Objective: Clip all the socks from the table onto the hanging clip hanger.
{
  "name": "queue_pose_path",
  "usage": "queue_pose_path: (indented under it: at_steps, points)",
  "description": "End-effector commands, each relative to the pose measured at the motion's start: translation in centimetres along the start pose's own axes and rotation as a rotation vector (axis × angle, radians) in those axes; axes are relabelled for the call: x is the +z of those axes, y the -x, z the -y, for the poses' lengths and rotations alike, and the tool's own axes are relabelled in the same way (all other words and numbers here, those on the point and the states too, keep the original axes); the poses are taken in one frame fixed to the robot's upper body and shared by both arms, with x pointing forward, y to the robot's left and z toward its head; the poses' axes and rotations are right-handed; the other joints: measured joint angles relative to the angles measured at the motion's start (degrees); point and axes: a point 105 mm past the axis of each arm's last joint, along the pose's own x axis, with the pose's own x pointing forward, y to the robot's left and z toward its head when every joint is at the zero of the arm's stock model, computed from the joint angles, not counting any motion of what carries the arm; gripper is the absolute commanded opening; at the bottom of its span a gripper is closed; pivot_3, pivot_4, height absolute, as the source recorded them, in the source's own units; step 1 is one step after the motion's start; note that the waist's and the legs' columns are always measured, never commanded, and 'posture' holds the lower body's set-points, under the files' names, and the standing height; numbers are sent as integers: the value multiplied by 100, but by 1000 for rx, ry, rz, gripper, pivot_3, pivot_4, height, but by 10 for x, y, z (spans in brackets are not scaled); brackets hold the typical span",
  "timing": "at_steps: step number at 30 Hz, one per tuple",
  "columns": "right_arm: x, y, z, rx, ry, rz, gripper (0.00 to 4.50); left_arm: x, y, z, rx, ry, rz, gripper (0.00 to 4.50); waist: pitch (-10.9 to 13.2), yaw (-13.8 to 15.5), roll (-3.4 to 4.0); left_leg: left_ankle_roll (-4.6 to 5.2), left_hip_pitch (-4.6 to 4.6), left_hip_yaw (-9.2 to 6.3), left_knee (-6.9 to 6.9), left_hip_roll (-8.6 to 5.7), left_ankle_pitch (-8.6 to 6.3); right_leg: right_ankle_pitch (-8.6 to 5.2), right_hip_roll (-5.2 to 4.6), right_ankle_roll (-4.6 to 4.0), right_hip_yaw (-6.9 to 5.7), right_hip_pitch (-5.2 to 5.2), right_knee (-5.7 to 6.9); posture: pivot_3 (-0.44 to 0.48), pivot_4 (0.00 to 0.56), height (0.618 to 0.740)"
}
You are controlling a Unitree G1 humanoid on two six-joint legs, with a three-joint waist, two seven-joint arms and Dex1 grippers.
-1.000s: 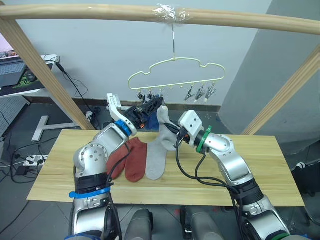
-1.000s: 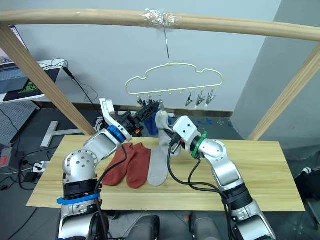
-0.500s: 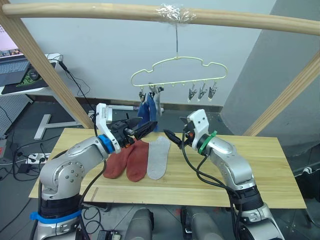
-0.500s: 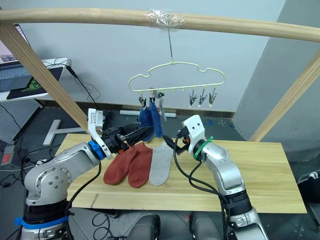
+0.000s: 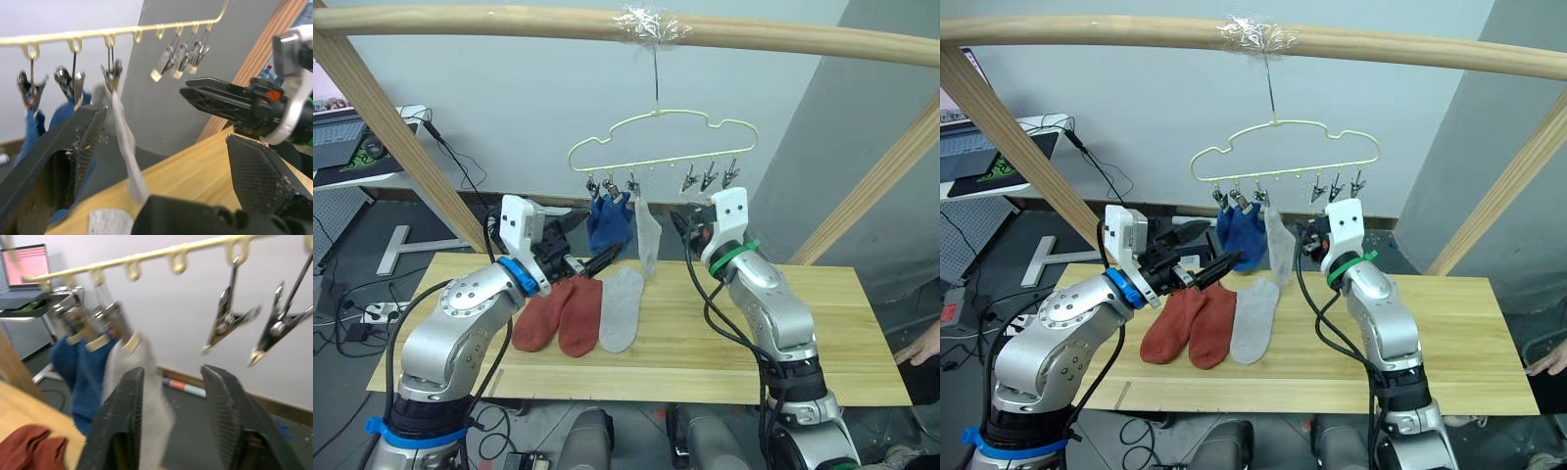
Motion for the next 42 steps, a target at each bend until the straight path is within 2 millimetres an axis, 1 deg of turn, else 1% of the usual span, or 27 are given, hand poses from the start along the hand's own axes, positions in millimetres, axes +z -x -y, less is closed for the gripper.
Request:
queue_pose_path:
  at_steps: [1, 8, 15, 17, 19, 21, 23, 27, 32, 42]
  points:
    - [14, -5, 5, -46, -15, 58, 2054, 17, -5, 2, 7, -24, 72, 4500, 0, 1, 0, 0, 0, 0, 0, 1, 0, 0, 0, 0, -1, 0, 0, 42, 203, 740]
    - [13, -16, 15, -118, -67, 42, 2054, 24, -8, 5, -11, -52, 89, 4500, 1, -2, 0, 0, -2, -1, 0, 0, 0, 0, 0, 0, 1, -1, 0, 46, 206, 740]
    - [18, -25, 19, -120, -62, 56, 2054, 31, -11, 5, -15, -90, 108, 4500, 2, -2, 1, 1, -2, 0, -1, 1, 0, 0, 2, 0, -3, -1, 0, 48, 209, 740]
    - [23, -29, 17, -108, -54, 70, 2054, 34, -12, 8, -26, -96, 118, 4500, 2, -2, 1, 1, -2, 2, -1, 1, 0, 0, 3, 0, -2, -1, 1, 48, 209, 740]
    - [25, -32, 11, -83, -51, 81, 2054, 37, -14, 10, -32, -96, 127, 4500, 2, -2, 1, 1, -2, 2, -1, 1, 0, 0, 3, 0, -1, -1, 0, 55, 212, 740]
    - [26, -33, 5, -59, -54, 90, 2054, 40, -15, 10, -37, -100, 136, 4500, 2, -1, 1, 1, -3, 1, -1, 1, 0, 0, 3, 0, -3, 0, -1, 55, 212, 740]
    - [26, -34, 3, -57, -56, 91, 2054, 43, -16, 9, -39, -109, 142, 4500, 2, -1, 1, 1, -2, 1, -4, 1, 0, 0, 3, 0, -3, -1, -1, 55, 212, 740]
    - [26, -36, 4, -60, -55, 92, 2054, 45, -17, 7, -41, -113, 145, 4500, 3, -1, 1, 1, -2, 0, -6, 1, 0, 0, 2, 0, -2, -1, -2, 57, 213, 740]
    - [34, -44, 8, -69, -48, 114, 2054, 52, -20, 8, -54, -125, 165, 4500, 5, -2, 3, 1, -1, 0, -6, 1, 0, 0, 2, 0, -4, -1, 0, 56, 214, 740]
    - [39, -50, 11, -67, -35, 136, 2054, 58, -21, 12, -94, -126, 185, 4500, 6, -2, 3, 1, -2, 1, -14, 1, 0, 0, 2, 0, -4, -2, -3, 54, 215, 740]
